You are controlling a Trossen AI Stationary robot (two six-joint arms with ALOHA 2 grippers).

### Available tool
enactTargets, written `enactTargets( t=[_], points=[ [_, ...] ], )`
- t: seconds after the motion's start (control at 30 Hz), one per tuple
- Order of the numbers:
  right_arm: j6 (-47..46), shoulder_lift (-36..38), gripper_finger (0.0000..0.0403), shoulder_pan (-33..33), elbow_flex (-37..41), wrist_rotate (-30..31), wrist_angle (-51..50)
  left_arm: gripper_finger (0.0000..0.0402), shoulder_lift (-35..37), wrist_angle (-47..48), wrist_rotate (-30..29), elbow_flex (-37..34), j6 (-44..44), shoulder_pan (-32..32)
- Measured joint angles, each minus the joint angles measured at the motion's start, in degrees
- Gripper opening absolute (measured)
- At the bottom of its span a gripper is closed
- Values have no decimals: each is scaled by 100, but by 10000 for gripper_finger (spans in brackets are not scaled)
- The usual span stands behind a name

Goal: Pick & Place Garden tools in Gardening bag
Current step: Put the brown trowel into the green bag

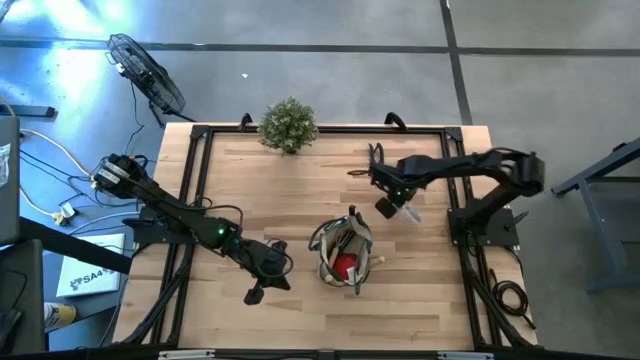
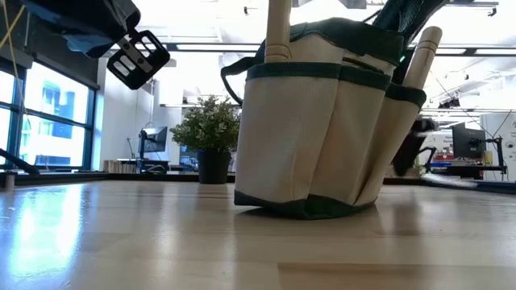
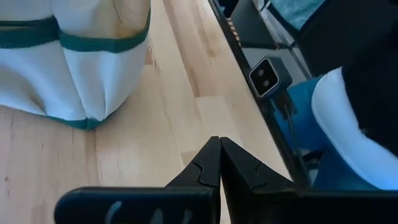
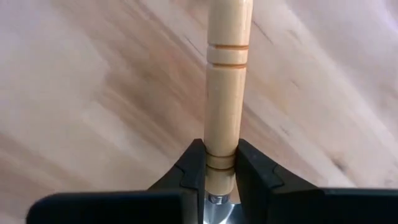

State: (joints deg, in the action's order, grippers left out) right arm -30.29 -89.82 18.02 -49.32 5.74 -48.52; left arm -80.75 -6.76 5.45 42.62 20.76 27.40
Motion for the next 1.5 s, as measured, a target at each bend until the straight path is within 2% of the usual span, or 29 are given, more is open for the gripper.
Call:
enactTargets(
  t=[0.27,0.4,0.6,0.73,0.83,1.0,1.1,1.27,1.37,1.5],
  points=[
    [-802,1356,46,-885,-3,477,-981,0,0,149,-6,246,-140,-4],
    [-1439,2023,46,-1705,-11,728,-887,0,151,965,-170,756,-521,-13],
    [-2269,2426,46,-3167,-13,1152,-303,0,417,2718,-1061,1904,-1021,0],
    [-2764,2472,46,-3975,-68,1224,-45,0,527,3325,-1681,2548,-1470,0],
    [-3137,2473,46,-4488,-186,1320,54,0,595,3469,-2384,2838,-1855,0],
    [-3230,2475,46,-5279,-188,1243,1368,0,652,3261,-3562,2906,-2411,-2],
    [-2845,2422,46,-5805,-191,1377,2462,0,635,3264,-3888,2889,-2522,-4],
    [-1398,2251,46,-6499,-196,1856,4184,0,616,2924,-3687,2745,-2551,-139],
    [-73,2124,46,-6620,-197,2133,4935,0,616,2251,-3179,2731,-2550,-243],
    [1359,1961,46,-6502,-197,2494,5438,0,601,1314,-1946,2728,-2549,-388]
  ],
)
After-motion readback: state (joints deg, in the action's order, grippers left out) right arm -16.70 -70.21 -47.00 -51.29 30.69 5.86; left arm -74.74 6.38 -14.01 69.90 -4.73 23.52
